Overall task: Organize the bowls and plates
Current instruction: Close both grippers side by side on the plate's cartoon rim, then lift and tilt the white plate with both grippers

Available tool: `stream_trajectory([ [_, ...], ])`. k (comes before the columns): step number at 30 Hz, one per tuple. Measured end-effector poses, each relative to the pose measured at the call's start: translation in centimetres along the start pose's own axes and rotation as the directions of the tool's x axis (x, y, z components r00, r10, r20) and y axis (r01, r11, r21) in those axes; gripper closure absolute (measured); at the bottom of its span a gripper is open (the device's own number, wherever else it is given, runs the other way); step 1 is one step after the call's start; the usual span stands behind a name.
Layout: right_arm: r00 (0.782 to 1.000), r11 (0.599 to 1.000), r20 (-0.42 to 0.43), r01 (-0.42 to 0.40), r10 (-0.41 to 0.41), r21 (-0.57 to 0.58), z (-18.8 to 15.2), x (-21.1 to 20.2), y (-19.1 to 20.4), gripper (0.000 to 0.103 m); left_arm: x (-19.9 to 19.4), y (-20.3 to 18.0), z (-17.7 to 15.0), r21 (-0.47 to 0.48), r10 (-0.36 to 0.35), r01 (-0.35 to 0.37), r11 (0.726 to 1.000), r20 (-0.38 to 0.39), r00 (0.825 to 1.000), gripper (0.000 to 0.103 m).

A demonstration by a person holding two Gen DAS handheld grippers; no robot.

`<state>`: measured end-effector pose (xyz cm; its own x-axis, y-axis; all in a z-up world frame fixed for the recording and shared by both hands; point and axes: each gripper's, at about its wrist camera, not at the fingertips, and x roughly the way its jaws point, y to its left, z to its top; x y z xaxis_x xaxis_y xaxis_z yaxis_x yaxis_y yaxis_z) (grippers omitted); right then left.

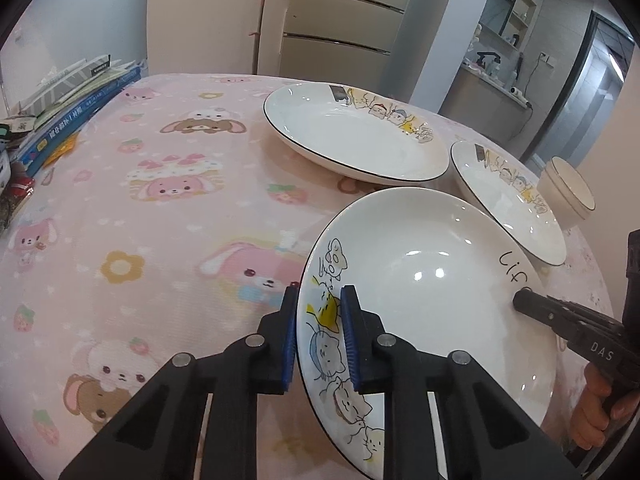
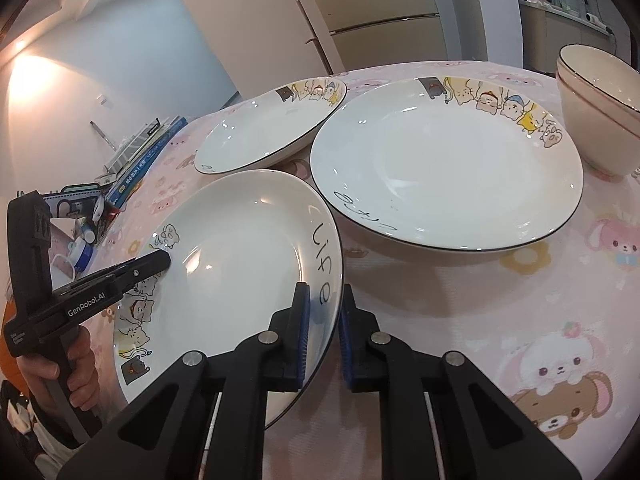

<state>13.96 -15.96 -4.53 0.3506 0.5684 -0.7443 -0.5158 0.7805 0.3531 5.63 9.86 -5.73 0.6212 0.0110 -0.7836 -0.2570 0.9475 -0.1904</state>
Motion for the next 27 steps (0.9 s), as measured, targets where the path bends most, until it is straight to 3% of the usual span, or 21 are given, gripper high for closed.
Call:
stream_trajectory([
  [5,0.999,0.999,-0.025,-0.027,0.027,-0.029,0.0,0.5,0.2,0.084,0.1,0.1,0.0,-0.003,-0.012,0.012,1.000,0.000,1.000,0.081],
  [12,1.000,1.000,0.001,-0.022,0.022,0.000,-0.3,0.3,0.1,0.086,0.3,-0.7,-0.3,0.056,0.003,-0.003,0.998,0.009,1.000,0.075],
  [19,1.000,1.000,0.005,0.003,-0.003,0.000,-0.3,0.0,0.4,0.087,0.2,-0.6,-0.3,0.043,0.004,-0.005,0.999,0.020,1.000,0.075],
  [27,0.996,0.999,0.087,0.028,-0.024,-0.042,0.1,-1.9,0.9,0.086,-1.3,-1.2,-0.3,0.060,-0.013,0.008,0.998,0.067,0.998,0.075],
])
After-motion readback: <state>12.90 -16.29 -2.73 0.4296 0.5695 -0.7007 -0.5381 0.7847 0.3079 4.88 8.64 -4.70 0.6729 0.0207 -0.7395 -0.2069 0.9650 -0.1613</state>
